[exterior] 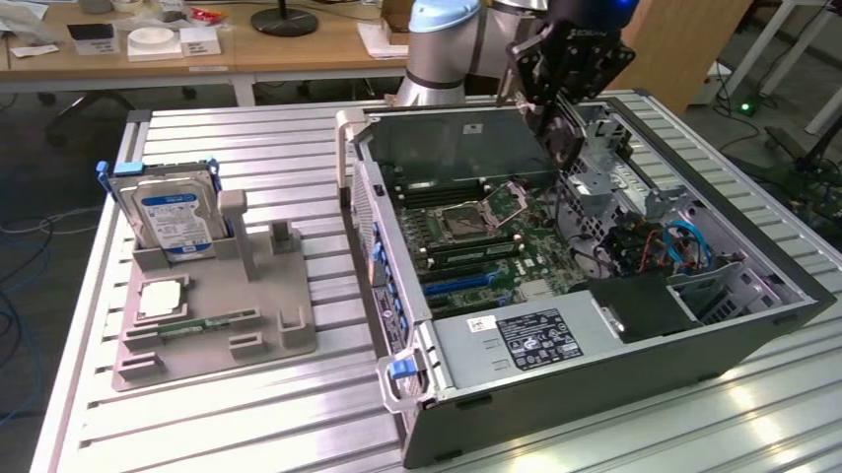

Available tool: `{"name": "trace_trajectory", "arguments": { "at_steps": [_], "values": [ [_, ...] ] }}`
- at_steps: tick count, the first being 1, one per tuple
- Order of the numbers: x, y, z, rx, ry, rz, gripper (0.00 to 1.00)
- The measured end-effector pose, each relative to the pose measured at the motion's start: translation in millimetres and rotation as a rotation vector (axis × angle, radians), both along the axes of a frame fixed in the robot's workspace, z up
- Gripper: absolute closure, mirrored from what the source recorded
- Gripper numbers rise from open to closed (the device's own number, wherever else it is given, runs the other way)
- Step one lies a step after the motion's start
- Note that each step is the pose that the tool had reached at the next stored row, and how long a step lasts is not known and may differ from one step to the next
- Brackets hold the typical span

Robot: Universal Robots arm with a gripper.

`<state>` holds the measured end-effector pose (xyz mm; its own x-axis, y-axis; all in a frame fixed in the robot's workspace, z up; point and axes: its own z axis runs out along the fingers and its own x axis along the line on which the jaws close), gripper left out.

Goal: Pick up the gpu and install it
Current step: 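Pick up the gpu and move the gpu toward the slot, then insert the gpu into the slot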

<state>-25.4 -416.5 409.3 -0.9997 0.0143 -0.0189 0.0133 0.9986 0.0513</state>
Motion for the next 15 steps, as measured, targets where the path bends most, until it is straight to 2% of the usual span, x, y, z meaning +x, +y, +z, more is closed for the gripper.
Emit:
{"name": "trace_trajectory", "arguments": {
  "at_steps": [2,15],
  "values": [
    [3.2,0.0,0.0,-0.0002,0.0001,0.0,0.72],
    [3.2,0.0,-0.1,-0.0001,0.0,0.006,0.72]
  ]
}}
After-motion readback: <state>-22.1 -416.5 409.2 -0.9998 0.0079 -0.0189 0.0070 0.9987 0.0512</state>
